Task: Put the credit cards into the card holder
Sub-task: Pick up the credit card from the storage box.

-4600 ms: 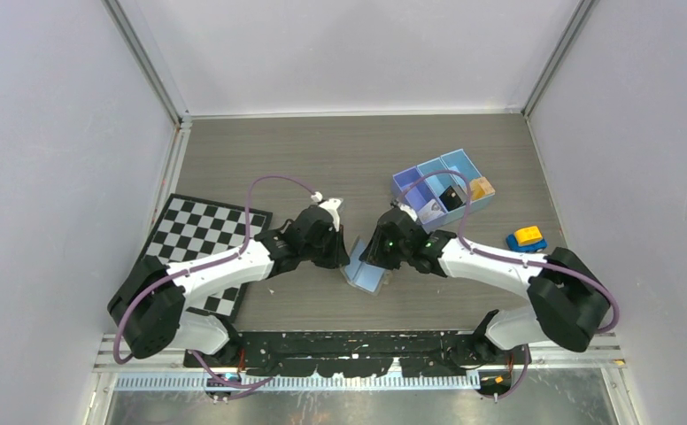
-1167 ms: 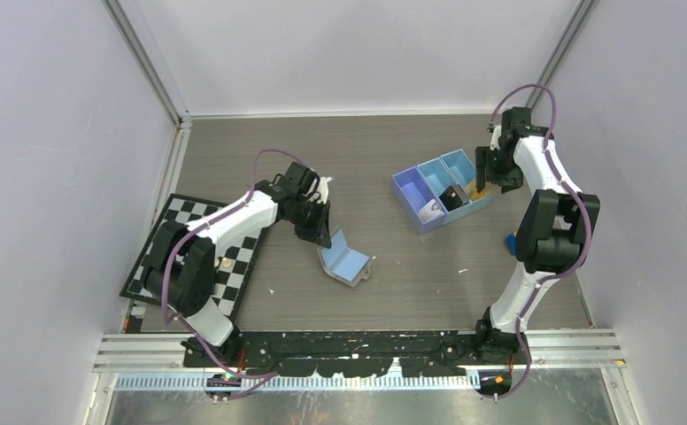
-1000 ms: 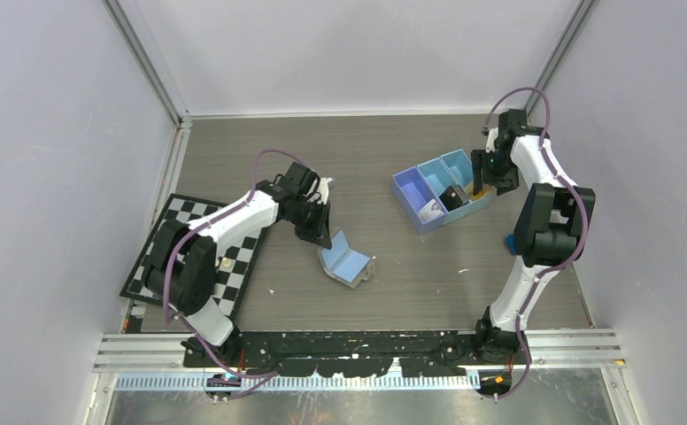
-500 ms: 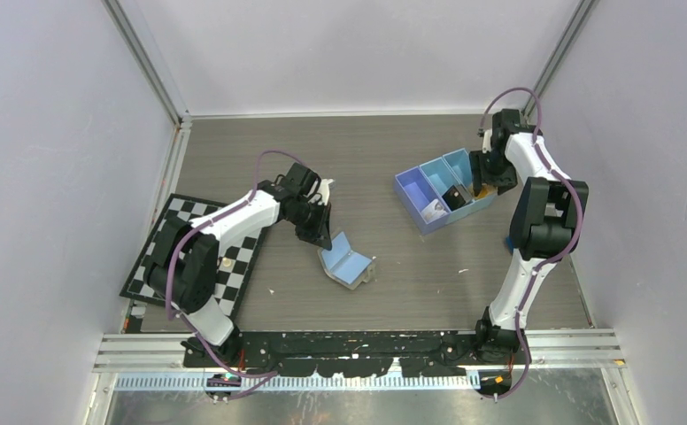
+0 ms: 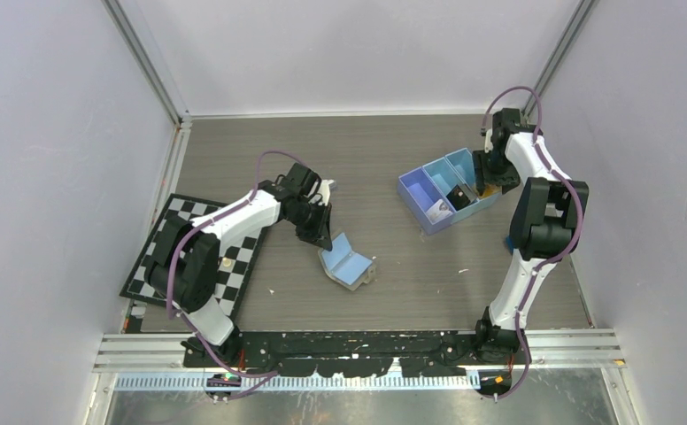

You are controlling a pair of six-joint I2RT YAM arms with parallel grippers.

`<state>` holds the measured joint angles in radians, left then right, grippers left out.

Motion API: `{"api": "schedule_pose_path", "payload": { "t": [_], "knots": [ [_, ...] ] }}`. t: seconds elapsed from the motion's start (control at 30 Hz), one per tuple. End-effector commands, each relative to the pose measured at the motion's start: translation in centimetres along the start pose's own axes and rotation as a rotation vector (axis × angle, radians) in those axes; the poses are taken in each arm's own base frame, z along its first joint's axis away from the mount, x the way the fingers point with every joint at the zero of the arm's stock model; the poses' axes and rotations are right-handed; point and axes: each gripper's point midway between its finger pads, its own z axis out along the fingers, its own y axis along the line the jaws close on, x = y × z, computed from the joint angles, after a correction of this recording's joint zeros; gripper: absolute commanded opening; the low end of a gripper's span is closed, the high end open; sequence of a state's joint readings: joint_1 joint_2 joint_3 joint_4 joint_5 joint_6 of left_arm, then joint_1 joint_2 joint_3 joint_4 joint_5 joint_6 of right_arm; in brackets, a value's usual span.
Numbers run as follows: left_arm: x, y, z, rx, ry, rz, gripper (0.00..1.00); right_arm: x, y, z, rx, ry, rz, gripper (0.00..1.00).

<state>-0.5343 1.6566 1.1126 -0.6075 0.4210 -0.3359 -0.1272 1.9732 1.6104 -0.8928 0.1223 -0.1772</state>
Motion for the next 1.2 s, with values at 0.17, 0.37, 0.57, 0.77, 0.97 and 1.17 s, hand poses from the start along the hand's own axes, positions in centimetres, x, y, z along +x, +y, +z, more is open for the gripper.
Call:
{"api": "schedule_pose_path", "payload": {
  "t": [0.17, 0.37, 0.57, 0.77, 0.97, 1.17],
  "knots": [
    [-0.9, -1.2, -0.8, 0.045, -0.013, 0.013, 0.00, -2.7, -2.2, -3.6, 0.082, -0.129, 0.032, 0.62],
    [-0.9, -1.3, -0.7, 0.052, -0.010, 0.009, 0.00, -2.8, -2.1, -3.8, 0.077, -0.132, 0.037, 0.61],
    [-0.8, -1.4, -0.7, 0.057, -0.007, 0.008, 0.00, -2.7, -2.1, -3.9, 0.079, -0.126, 0.044, 0.53],
    [-0.7, -1.4, -0.6, 0.062, -0.003, 0.005, 0.00, -2.9, -2.1, -4.3, 0.092, -0.130, 0.040, 0.53],
    [-0.7, -1.5, -0.6, 0.066, 0.000, 0.004, 0.00, -2.7, -2.1, -4.1, 0.121, -0.113, 0.022, 0.54],
    [-0.7, -1.6, -0.6, 0.072, 0.003, 0.002, 0.00, -2.7, -2.3, -4.3, 0.158, -0.107, 0.012, 0.55]
  ]
}}
